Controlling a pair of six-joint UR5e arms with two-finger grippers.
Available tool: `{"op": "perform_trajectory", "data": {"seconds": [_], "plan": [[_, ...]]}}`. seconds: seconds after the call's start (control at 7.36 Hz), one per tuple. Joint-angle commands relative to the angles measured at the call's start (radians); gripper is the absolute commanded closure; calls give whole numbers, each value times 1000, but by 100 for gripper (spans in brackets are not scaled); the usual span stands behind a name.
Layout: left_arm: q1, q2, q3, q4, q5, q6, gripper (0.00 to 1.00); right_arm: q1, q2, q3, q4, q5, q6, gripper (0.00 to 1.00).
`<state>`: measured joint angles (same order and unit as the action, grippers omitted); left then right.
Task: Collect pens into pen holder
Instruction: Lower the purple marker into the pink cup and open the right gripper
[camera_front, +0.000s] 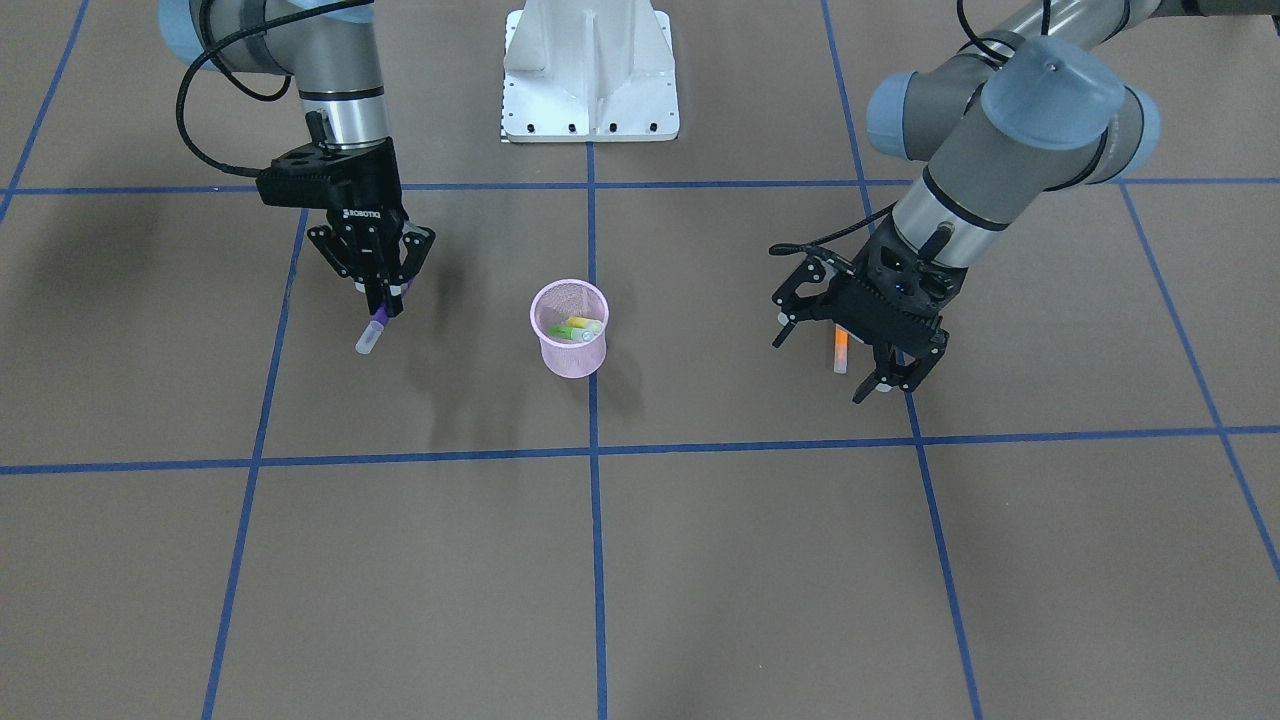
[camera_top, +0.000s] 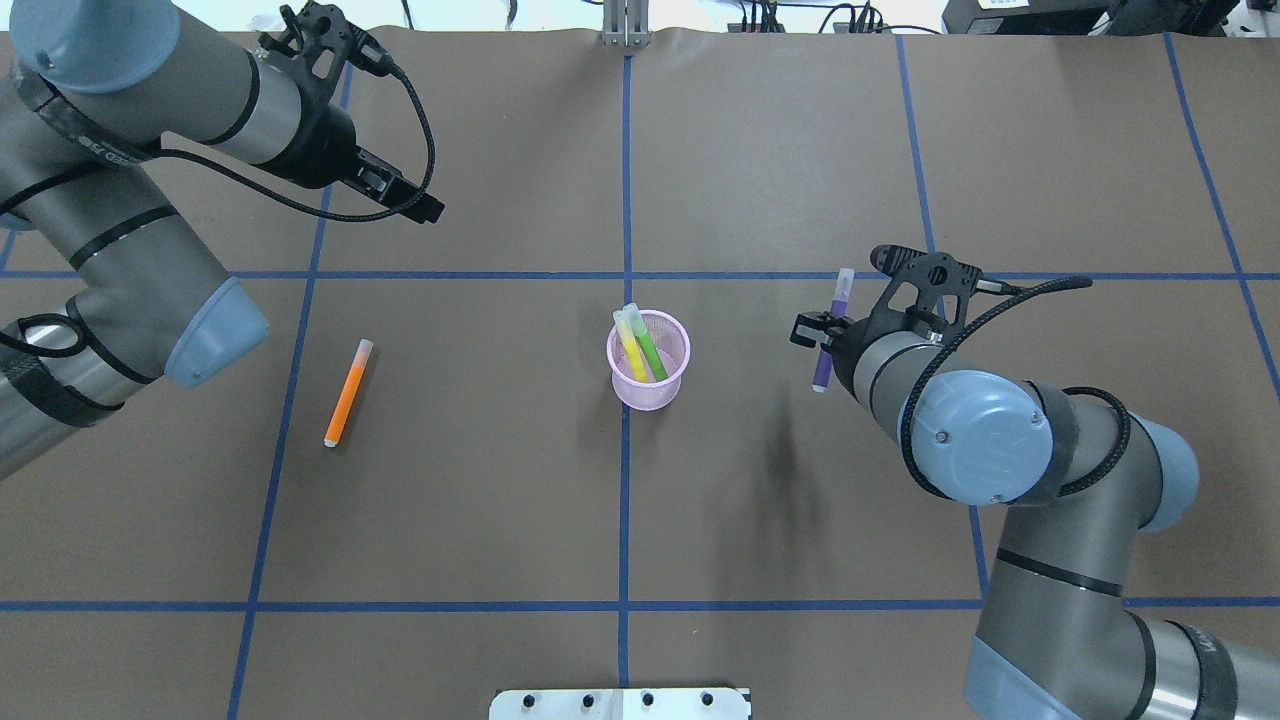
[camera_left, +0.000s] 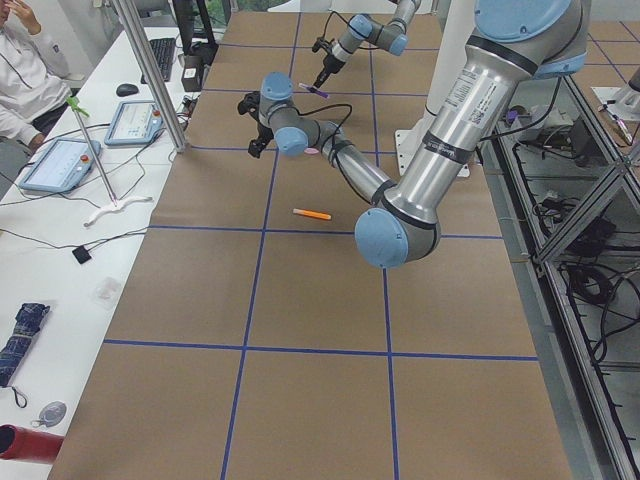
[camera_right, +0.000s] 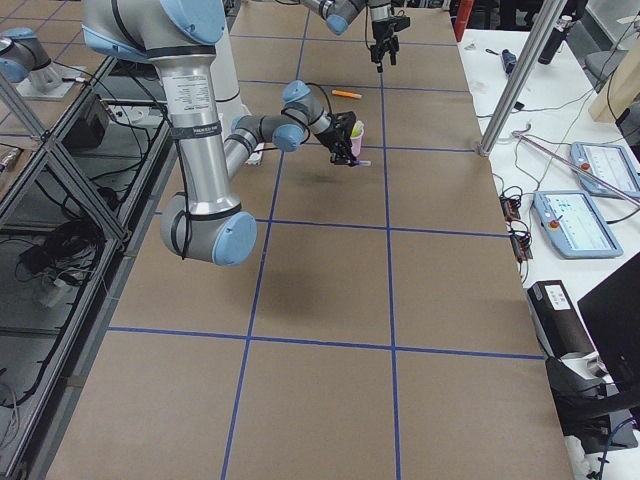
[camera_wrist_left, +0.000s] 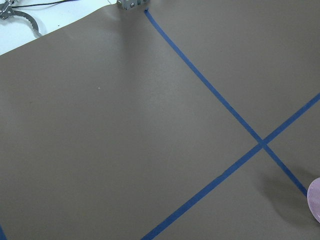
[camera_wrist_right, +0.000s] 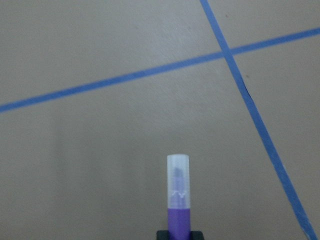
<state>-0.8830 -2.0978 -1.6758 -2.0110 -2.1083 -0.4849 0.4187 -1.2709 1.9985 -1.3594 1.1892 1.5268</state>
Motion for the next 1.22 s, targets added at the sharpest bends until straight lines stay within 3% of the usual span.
{"op": "perform_trajectory", "data": {"seconds": [0.0,0.27,0.54,1.09], "plan": [[7,-2,1,0,-1,0,0,-37,138,-85,-1,-260,0,100],[13,-1,5,-2,-1,0,0,-75,223,-191,-3,-397,3,100],[15,4,8,-2,-1,0,0,-86,310,-289,-4,-459,3,100],[18,5,13,-3,-1,2,0,-138,358,-351,-4,-503,3,100]]}}
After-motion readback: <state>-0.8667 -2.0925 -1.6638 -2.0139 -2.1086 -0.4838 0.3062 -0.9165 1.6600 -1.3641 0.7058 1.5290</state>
